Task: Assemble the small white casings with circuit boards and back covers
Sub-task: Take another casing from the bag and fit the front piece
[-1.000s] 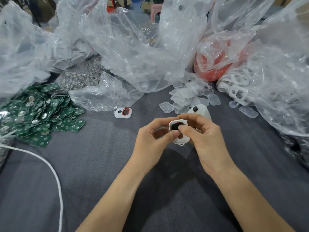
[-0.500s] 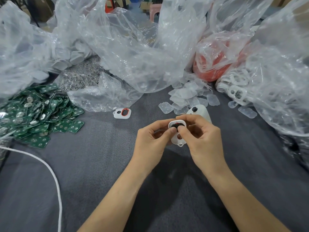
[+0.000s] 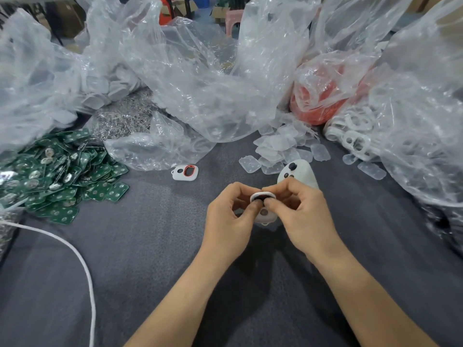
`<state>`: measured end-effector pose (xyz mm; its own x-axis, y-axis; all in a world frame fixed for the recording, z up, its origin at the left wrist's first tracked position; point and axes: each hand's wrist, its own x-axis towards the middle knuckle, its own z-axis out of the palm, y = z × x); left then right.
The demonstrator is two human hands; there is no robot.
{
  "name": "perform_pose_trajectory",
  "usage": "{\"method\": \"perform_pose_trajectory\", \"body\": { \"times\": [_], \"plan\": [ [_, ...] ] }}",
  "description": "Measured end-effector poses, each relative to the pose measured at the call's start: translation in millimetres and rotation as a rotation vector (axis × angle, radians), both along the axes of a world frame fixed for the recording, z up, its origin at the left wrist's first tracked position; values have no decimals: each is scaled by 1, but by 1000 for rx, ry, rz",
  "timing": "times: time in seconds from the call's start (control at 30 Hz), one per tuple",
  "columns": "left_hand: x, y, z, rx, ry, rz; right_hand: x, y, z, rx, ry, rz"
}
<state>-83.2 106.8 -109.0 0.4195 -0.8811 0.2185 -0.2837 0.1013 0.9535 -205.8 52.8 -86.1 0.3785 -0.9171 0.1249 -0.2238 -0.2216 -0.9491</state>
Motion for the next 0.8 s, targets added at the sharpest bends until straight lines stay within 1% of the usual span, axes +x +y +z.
{"method": "perform_pose_trajectory", "body": {
  "times": [0.07,0.17,0.3,0.4,0.5,0.6,0.8],
  "plan": [
    [1,-1,0,27,29,-27,-1,-1,0,29,4,25],
    [6,-2,1,93,57,-69,2,-1,-3,20,19,28],
    [11,-3,2,157,28,-86,7,1,-7,-8,41,26],
    [9,-2,1,157,-62,-67,7,0,-8,-41,97,15],
    [6,-1,4,156,-67,-63,7,0,-8,-55,119,15],
    [3,2,4,141,-134,-39,7,0,-8,-69,134,14],
    [5,1,4,94,-112,-25,8,3,-9,-134,95,-19]
  ]
}}
